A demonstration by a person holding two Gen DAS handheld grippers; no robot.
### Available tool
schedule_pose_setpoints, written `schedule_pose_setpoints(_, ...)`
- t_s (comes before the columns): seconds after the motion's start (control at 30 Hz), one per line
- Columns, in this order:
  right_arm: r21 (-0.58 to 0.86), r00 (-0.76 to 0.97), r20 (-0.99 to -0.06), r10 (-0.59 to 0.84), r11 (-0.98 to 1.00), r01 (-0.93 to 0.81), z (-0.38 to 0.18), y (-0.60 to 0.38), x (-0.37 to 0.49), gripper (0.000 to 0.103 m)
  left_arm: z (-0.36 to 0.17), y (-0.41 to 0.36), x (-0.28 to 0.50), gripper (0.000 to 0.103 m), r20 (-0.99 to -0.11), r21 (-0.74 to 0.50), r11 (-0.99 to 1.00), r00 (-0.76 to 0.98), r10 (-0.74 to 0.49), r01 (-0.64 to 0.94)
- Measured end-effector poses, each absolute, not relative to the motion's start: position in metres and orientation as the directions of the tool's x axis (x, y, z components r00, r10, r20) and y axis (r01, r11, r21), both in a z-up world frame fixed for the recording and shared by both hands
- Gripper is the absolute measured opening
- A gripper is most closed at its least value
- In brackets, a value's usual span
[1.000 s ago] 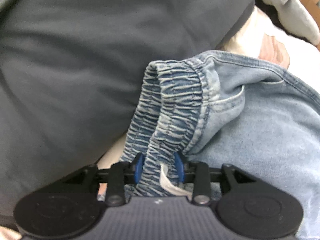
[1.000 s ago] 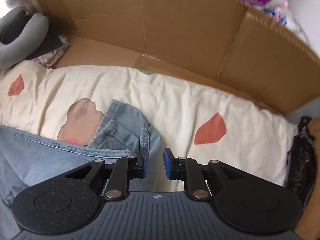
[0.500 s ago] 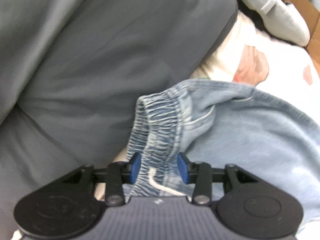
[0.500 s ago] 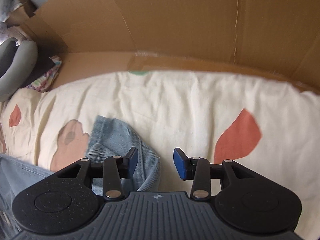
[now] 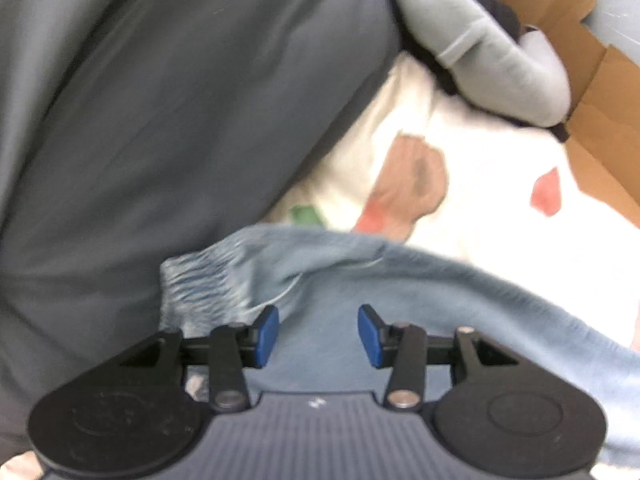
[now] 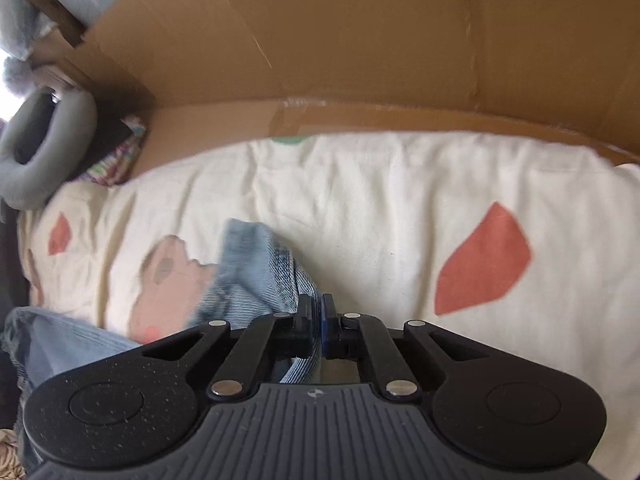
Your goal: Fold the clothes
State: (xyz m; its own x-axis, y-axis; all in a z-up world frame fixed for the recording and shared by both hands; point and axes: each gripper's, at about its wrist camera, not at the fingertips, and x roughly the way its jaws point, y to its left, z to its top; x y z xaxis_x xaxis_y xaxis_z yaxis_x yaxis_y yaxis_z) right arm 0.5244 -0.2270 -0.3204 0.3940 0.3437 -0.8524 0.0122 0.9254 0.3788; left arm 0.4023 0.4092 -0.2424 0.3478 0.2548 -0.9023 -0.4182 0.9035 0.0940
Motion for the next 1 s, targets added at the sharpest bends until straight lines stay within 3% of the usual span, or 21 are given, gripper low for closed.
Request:
schedule_pose_setpoints(0.37, 0.358, 0.460, -0.845, 0.271, 0.927, 0.110, -0.233, -0.275, 0.471, 0.001, -0.263, 0.370, 0.461, 0.047, -0.913, 0.023, 0.917, 0.365, 0.181, -0.397)
schedule_pose_setpoints(0.67, 0.290, 0.502, -0.844, 0.190, 0.948, 0.130, -0.164, -0.282, 0.441, 0.000, -0.283, 0.368, 0.466, 0.047, -0.917, -0.020, 0.910, 0.371, 0.149, -0.414)
schedule_pose_setpoints(1.0, 0.230, 0.483, -0.869, 0.109, 0.953, 0.199, -0.159, -0.300, 0.430, 0.000, -0.302, 0.383, 0.459, 0.051, -0.920, -0.026, 0.902, 0.363, 0.147, -0.432)
